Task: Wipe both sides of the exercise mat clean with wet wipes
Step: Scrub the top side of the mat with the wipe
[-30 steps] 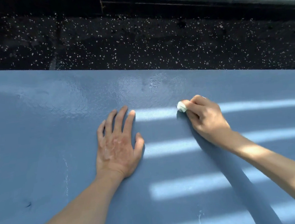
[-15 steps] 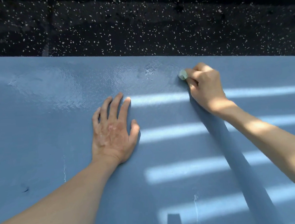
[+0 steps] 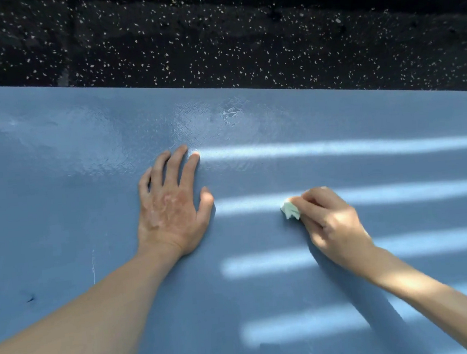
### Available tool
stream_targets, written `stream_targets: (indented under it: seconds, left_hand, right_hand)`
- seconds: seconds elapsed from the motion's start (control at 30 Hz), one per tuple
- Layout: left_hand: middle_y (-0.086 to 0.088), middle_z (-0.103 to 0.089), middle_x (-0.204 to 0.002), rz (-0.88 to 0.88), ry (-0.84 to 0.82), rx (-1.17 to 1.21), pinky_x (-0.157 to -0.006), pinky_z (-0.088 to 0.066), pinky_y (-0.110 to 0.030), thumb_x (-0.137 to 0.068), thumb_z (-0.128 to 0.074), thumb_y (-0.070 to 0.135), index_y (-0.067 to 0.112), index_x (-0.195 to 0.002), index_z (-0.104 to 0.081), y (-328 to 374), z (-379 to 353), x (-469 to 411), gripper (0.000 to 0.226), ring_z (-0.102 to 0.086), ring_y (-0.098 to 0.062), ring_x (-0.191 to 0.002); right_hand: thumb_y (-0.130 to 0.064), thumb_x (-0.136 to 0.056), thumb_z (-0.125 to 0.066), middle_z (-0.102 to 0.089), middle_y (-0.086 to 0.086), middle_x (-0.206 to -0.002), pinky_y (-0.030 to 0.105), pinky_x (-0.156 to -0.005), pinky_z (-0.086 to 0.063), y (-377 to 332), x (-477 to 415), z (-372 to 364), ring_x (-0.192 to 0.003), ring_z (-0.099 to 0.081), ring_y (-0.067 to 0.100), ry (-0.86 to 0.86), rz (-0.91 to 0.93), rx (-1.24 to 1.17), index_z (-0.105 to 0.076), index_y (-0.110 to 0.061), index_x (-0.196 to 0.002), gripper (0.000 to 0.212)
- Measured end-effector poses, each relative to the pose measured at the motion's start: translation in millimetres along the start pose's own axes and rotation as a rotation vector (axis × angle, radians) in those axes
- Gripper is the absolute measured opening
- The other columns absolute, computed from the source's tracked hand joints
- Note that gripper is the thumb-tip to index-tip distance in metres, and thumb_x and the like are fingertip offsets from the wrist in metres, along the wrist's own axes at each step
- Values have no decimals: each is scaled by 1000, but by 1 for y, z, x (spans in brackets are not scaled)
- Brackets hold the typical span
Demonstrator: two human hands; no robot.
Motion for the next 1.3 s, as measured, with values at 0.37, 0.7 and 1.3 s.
stream_targets:
  seconds: [0.37, 0.7, 1.3]
  left_hand:
    - [-4, -36, -154, 2, 16, 17, -113, -14, -41, -87, -32, 43, 15, -143, -43, -1, 0, 1, 63, -26, -26, -142]
    - [-2, -34, -155, -2, 23, 47, -115, -14, -41, -87, -34, 42, 17, -143, -41, -2, -1, 2, 62, -23, -24, -144]
    - [-6, -36, -152, -64, 64, 76, -116, -20, -45, -90, -36, 38, 13, -141, -42, -5, -2, 5, 57, -28, -29, -140]
  right_hand:
    - [-10, -86, -49, -55, 8, -76, 31, -66, -40, -14, 21, -3, -75, -51, 26, 9, -45, 61, -70, -11, -85, 21]
    - [-5, -84, -49, -51, 4, -75, 30, -62, -33, -21, 59, -11, -68, -47, 28, -53, -4, 62, -65, -17, -92, 22]
    - [6, -81, -52, -50, 4, -77, 34, -52, -47, -70, 179, -26, -67, -47, 25, -96, 93, 85, -65, -9, -93, 23]
Point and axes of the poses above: each hand's wrist, its own x-axis away from the middle knuckle, its own z-axis out of the back of the hand, y = z × x, the point moved 2 cm from there along -x, towards the middle knuckle
